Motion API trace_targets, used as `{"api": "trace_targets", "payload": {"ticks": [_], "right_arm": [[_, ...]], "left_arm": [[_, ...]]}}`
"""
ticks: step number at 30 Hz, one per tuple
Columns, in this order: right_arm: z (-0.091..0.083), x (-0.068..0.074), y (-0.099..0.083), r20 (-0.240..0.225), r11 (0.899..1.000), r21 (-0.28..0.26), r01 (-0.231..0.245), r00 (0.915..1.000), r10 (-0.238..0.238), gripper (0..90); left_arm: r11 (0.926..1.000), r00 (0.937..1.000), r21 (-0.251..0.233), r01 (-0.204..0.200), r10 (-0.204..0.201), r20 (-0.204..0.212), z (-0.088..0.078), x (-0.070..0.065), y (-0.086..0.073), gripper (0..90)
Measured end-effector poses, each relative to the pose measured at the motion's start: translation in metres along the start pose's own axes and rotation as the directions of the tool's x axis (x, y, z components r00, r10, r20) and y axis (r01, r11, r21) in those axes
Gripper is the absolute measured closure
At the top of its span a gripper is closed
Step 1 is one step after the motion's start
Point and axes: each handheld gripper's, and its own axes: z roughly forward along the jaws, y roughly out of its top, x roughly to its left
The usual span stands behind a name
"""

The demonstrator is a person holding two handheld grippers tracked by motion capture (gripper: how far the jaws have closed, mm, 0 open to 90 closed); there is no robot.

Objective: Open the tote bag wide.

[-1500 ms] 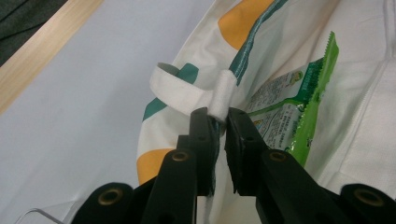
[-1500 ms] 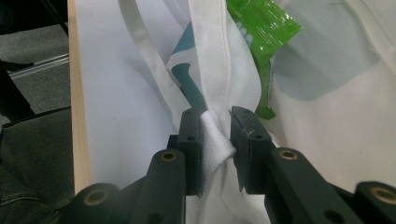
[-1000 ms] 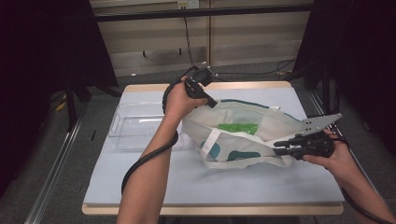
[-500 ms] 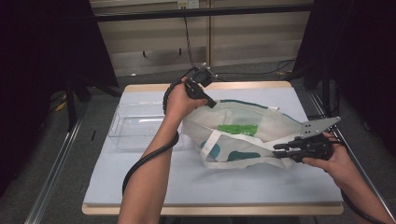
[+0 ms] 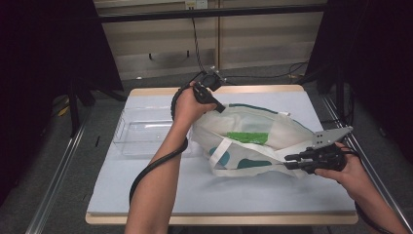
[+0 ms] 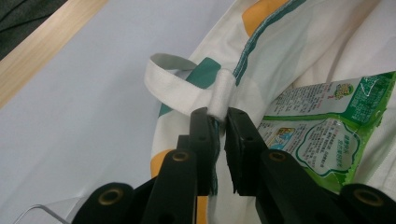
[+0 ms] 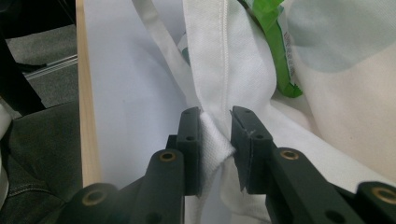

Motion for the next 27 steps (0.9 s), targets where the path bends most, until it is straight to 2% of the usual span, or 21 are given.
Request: {"api": "trace_targets", "payload": {"ticks": [6, 8, 11, 17, 27], "right_arm": [[0.002, 0.001, -0.002, -0.003, 1.0, 0.005, 0.004, 1.0, -0.004, 73.2], [0.003, 0.002, -0.004, 0.0, 1.0, 0.008, 0.007, 1.0, -0.007, 73.1], [0.003, 0.003, -0.007, -0.008, 1.0, 0.009, 0.0, 1.0, 0.0, 73.1], [0.004, 0.004, -0.01, -0.011, 1.0, 0.011, 0.0, 0.9999, 0.0, 73.1], [0.006, 0.004, -0.015, -0.016, 1.0, 0.017, -0.001, 0.9999, 0.001, 73.3]], "left_arm": [[0.9999, 1.0, 0.012, 0.0, 0.0, -0.007, 0.002, 0.002, 0.0, 81.4], [0.9999, 0.9999, 0.002, 0.01, -0.01, -0.01, 0.003, 0.002, 0.0, 81.4], [0.9999, 0.9999, 0.01, 0.002, -0.002, -0.01, 0.004, 0.003, 0.001, 81.4], [0.9997, 0.9994, -0.01, 0.023, -0.023, -0.024, 0.008, 0.006, 0.0, 81.5], [0.9992, 0.9989, 0.003, 0.041, -0.041, -0.023, 0.013, 0.01, -0.001, 81.6]]}}
